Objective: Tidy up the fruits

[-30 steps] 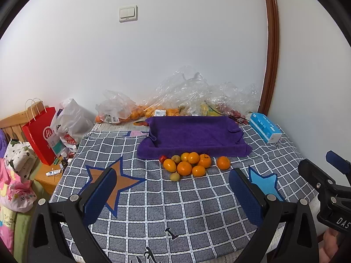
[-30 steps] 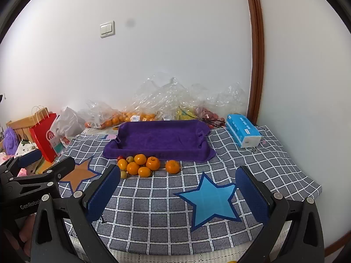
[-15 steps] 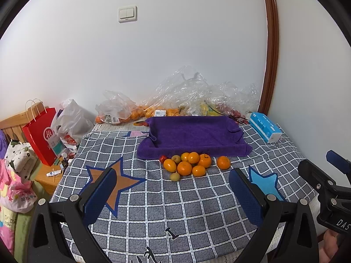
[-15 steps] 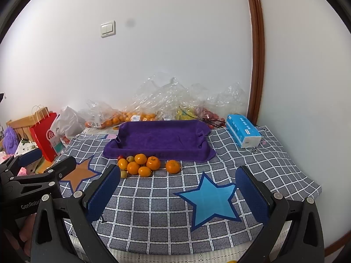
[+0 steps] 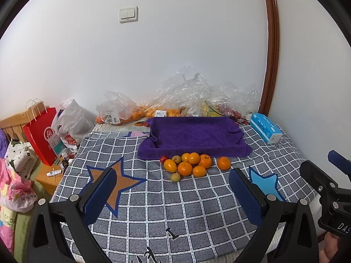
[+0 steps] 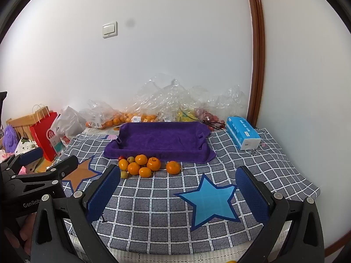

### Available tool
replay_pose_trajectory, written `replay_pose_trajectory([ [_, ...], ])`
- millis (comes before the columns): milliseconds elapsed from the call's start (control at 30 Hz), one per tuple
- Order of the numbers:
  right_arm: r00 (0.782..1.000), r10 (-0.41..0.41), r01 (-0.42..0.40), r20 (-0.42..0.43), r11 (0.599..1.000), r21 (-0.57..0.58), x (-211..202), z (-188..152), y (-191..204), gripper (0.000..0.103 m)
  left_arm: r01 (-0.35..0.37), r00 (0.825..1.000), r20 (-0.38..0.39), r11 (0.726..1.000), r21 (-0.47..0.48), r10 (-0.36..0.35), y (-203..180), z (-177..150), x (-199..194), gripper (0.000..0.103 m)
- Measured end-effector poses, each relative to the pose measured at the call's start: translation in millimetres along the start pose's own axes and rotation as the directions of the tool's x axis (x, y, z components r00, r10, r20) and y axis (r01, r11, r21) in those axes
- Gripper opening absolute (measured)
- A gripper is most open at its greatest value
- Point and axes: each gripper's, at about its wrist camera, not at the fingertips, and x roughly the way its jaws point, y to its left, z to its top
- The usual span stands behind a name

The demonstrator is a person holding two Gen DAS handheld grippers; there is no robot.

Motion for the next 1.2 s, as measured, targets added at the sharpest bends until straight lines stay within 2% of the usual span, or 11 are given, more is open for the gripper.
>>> replay_pose_trajectory([
  [1067,1.000,0.005,-0.005,-0.003,1.000,-0.021,3.6,-3.9,9.5,0.103,-0.019,1.000,0.000,1.000,-0.014,0.019,2.6,-3.9,4.0,0.103],
  [1200,0.999,-0.027,0.026,-0.017,0.999,-0.045,10.4,-4.9,12.9,0.103,-0.011,1.000,0.005,1.000,-0.024,0.011,7.1,-5.4,8.5,0.103],
])
